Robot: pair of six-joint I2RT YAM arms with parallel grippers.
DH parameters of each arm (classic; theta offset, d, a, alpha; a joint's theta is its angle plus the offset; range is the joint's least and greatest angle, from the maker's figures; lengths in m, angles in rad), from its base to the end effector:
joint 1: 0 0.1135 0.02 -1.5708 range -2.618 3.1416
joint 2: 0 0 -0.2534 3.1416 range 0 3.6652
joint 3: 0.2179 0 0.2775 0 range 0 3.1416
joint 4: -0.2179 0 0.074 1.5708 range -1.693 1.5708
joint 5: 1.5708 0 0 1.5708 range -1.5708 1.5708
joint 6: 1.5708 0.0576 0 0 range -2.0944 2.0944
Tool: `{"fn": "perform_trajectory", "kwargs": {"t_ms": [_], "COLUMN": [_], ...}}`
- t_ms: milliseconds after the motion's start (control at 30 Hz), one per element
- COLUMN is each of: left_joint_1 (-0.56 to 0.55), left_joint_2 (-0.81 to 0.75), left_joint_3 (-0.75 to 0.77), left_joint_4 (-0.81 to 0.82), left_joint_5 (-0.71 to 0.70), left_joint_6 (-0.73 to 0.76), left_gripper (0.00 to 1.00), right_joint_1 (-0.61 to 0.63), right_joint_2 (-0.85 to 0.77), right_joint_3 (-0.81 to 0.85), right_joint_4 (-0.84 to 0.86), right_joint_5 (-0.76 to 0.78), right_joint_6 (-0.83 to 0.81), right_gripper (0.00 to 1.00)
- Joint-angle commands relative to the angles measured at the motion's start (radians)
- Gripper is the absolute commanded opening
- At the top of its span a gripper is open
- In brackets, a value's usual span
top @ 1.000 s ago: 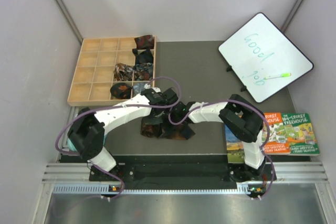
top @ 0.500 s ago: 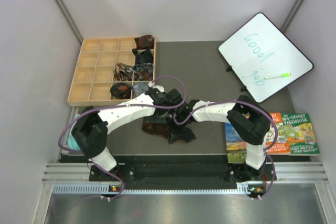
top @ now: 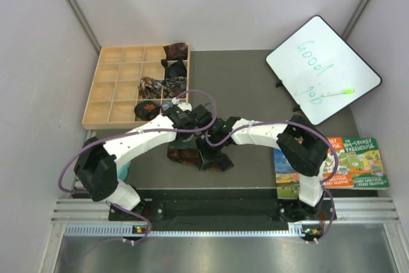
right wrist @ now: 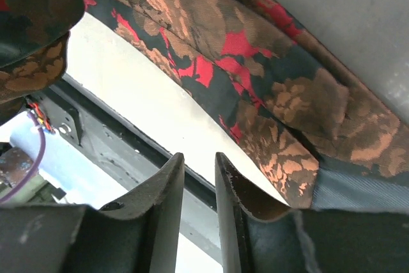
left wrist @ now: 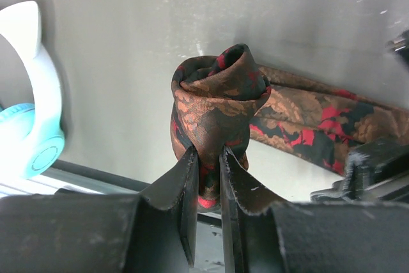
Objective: Roll the ties
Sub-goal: Roll the tie at the center of the board.
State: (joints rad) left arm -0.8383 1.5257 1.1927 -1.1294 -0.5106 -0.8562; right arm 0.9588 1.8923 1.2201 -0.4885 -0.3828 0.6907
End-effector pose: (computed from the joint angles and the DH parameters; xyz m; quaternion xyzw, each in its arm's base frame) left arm 0.2200 -0.2025 0.2112 -0.0223 0.9660 0.1277 0.2237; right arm 0.2123 0.3399 0.1153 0.1668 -0.9474 -0.2732 0.0011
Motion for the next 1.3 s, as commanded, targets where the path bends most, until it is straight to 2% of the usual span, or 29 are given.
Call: {"fn": "perform_trajectory", "kwargs": {"t_ms": [0,167,333,733,1267], "left_joint_1": [0.027,0.056,0.061,0.061,0.002], "left_joint_2": [-0.059,-0.128,-0.105,-0.007,0.165], "left_joint_3": [-0.031,-0.053,-0.067,-0.068,-0.071], "left_joint_4": [-0.059,-0.003,0.005,-0.060,-0.075], "left_joint_5": [0.000,0.066,0.084,-0.049,-0.167], "left_joint_6": [0.042,0.086,0.098,0.105,0.028], "left_gripper": [0.09,0.09,0.08,0.07,0.09], "right_joint_1": [-0.020,-0.035,-0.086,-0.201,-0.258], "right_joint_2": [0.002,0.004,-0.033,-0.222,-0.432], "right_joint_3": [0.055,0.053,0.022,-0.191,-0.280], "right_joint_4": [0.045,0.047,0.045,0.059,-0.045], "right_joint_5": [-0.044,-0.070,-0.071,-0.054,0.041], "right_joint_6": [-0.028,-0.030,-0.020,-0.031,-0.039], "right_gripper": [0.28,0.30,0.31,0.32,0.35]}}
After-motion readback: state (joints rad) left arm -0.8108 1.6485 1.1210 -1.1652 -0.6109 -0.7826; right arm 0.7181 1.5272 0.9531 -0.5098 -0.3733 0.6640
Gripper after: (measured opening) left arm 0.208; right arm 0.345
